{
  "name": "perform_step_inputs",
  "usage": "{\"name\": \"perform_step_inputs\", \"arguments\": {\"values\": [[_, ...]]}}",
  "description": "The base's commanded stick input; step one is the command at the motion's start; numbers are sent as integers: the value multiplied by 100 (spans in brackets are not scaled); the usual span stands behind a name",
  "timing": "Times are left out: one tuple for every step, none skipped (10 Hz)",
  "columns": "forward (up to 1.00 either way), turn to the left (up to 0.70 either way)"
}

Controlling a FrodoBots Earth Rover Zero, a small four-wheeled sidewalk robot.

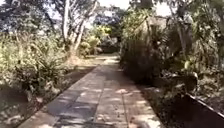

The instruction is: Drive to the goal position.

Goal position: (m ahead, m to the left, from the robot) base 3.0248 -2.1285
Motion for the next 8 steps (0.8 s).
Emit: {"name": "perform_step_inputs", "arguments": {"values": [[50, 0], [50, 0], [50, 0], [50, 0], [50, 0], [50, 0], [50, 0], [50, 0]]}}
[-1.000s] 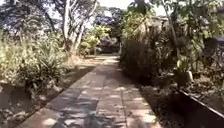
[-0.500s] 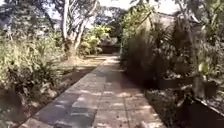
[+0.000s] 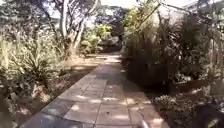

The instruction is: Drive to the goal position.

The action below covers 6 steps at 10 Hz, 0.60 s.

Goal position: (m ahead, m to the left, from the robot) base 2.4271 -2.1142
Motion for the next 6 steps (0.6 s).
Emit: {"name": "perform_step_inputs", "arguments": {"values": [[50, 0], [50, 0], [50, 0], [50, 0], [50, 0], [50, 0]]}}
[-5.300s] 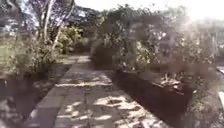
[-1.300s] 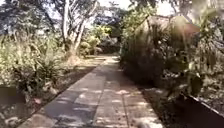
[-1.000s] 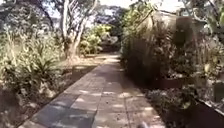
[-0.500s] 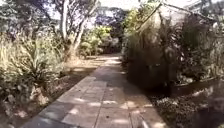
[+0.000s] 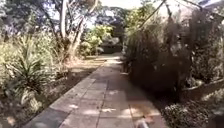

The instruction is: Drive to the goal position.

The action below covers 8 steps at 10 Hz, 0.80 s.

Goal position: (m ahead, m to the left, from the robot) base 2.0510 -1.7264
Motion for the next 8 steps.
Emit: {"name": "perform_step_inputs", "arguments": {"values": [[50, 0], [50, 0], [50, 0], [50, 0], [50, 0], [50, 0], [50, 0], [50, 0]]}}
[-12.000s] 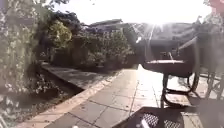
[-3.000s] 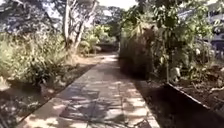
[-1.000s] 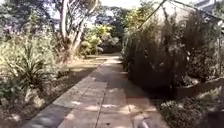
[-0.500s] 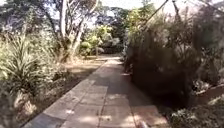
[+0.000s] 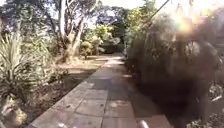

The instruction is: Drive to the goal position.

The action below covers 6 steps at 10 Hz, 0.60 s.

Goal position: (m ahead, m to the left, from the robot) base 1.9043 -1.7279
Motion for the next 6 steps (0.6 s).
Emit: {"name": "perform_step_inputs", "arguments": {"values": [[50, 0], [50, 0], [50, 0], [50, 0], [50, 0], [50, -3]]}}
